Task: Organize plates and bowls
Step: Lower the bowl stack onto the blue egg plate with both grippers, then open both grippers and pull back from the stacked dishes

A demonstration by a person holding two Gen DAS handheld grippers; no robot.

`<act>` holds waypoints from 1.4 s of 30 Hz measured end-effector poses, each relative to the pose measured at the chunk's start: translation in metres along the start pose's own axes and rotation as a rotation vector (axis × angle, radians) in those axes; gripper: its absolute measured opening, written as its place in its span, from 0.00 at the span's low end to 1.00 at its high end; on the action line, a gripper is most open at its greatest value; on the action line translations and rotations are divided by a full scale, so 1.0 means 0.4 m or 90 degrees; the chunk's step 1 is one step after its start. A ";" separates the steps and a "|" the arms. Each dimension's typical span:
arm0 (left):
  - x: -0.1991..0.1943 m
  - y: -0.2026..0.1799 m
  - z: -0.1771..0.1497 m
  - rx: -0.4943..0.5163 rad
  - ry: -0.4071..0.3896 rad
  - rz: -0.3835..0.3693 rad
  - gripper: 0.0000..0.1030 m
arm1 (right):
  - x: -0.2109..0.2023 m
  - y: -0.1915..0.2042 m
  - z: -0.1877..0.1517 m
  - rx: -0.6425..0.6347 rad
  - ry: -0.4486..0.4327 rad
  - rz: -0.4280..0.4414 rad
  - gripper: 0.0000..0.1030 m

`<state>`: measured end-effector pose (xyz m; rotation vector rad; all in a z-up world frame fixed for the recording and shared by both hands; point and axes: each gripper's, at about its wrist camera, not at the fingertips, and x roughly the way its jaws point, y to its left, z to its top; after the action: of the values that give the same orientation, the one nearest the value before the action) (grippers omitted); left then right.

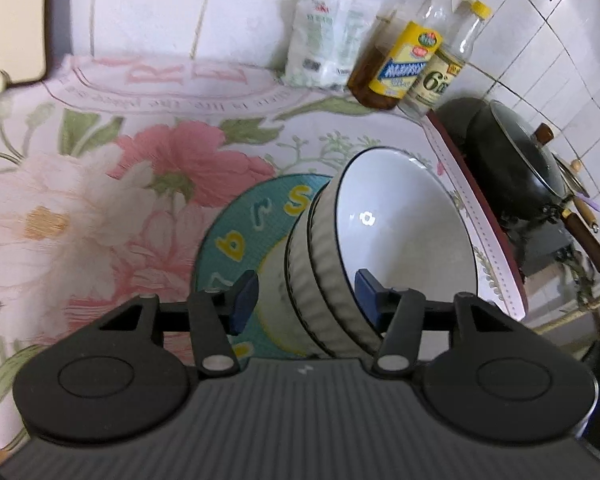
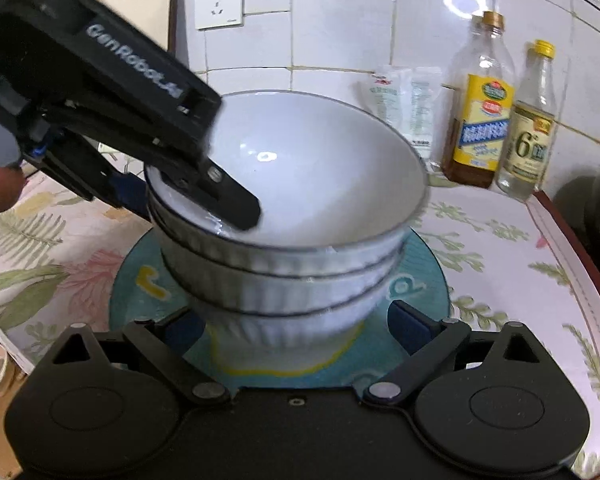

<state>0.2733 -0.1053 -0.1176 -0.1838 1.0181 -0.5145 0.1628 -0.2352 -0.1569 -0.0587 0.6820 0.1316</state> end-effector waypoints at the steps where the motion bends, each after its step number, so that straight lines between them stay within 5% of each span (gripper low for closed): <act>1: -0.014 -0.003 -0.002 0.000 -0.008 0.003 0.55 | -0.011 0.000 -0.002 0.003 -0.002 -0.001 0.96; 25: -0.449 -0.175 -0.083 0.059 -0.165 0.136 0.68 | -0.382 -0.058 0.114 0.076 -0.101 -0.033 0.98; 31: -0.493 -0.220 -0.132 0.061 -0.181 0.165 0.74 | -0.426 -0.082 0.119 0.119 -0.106 -0.034 0.99; 37: -0.520 -0.227 -0.186 0.051 -0.192 0.190 0.78 | -0.477 -0.041 0.144 0.077 -0.081 -0.121 1.00; 42: -0.541 -0.219 -0.225 0.043 -0.206 0.224 0.86 | -0.532 -0.049 0.145 0.099 -0.088 -0.099 1.00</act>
<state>0.0781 -0.0670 0.0341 -0.0230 0.6950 -0.1887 0.0383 -0.2708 0.0225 0.0461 0.5458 -0.0670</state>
